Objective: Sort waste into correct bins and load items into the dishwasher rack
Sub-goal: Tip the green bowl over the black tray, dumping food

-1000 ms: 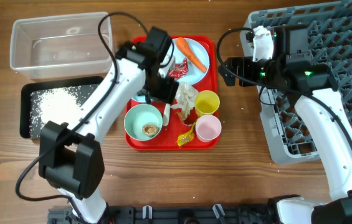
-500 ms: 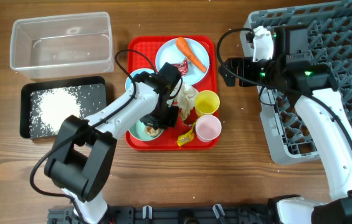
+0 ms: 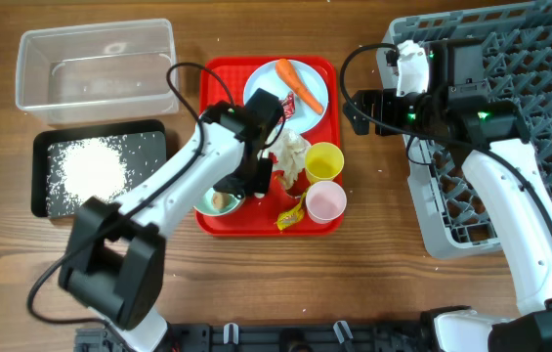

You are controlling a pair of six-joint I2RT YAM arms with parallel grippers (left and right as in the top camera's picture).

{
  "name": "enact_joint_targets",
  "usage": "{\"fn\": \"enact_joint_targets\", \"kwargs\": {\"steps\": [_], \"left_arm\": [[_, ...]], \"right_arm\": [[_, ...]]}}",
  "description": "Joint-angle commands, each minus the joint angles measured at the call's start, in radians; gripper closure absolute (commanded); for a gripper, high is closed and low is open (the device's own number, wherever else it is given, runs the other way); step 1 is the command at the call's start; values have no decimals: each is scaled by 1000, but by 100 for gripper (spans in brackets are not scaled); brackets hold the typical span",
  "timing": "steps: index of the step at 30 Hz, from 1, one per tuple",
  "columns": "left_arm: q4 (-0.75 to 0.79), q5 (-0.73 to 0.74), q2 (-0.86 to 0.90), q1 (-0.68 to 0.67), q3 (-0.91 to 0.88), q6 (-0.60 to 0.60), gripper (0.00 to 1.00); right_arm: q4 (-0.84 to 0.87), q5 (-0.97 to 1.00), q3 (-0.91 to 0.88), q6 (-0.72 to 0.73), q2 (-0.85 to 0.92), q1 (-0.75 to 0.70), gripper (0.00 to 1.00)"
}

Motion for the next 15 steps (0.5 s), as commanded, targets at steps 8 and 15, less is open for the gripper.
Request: {"fn": "enact_joint_targets", "kwargs": {"steps": [8, 15], "left_arm": [[67, 240, -217, 546, 32, 92, 96], [214, 816, -206, 969, 31, 293, 96]], "right_arm": [[12, 27, 21, -1, 10, 4, 0], [8, 26, 21, 3, 10, 4, 0]]}}
